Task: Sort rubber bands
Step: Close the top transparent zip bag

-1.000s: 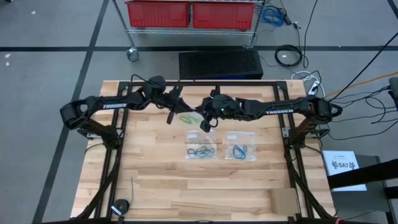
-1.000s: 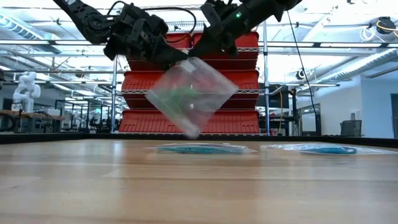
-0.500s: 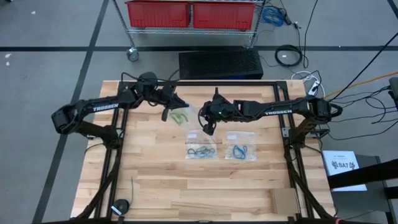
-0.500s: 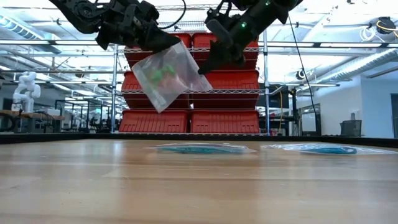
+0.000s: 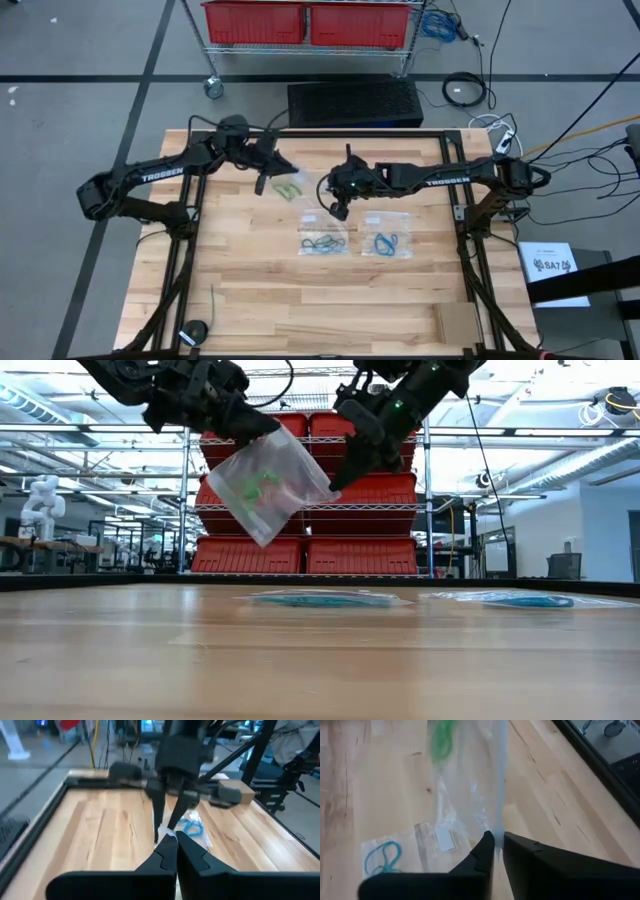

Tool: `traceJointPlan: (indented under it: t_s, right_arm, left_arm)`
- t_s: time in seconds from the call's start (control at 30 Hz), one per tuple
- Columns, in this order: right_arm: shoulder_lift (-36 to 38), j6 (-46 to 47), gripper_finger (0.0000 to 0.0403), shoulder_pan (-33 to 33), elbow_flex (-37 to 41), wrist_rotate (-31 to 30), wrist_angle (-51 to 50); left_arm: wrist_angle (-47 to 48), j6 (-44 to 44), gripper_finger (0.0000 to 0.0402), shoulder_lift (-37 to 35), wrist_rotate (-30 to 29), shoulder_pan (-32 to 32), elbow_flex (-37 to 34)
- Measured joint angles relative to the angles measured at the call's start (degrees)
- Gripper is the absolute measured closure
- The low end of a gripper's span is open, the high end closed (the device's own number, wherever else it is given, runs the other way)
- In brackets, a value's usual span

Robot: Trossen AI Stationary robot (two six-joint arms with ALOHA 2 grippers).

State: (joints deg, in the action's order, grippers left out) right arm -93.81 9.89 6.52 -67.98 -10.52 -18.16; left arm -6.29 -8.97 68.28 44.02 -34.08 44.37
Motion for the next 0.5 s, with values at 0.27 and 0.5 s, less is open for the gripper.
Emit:
traceJointPlan:
  t_s: [0.27, 0.5]
  right_arm:
    - [3.33, 0.82, 0.0295, -0.39, 0.04, -0.28, -0.63]
    - [7.04, 1.02, 0.0260, -0.85, 0.02, -0.42, -3.09]
  left_arm:
    - [9.31, 2.56, 0.0402, -0.99, -3.37, 3.00, 0.01]
    - [20.17, 1.12, 0.0402, -5.72, -11.83, 7.62, -0.01]
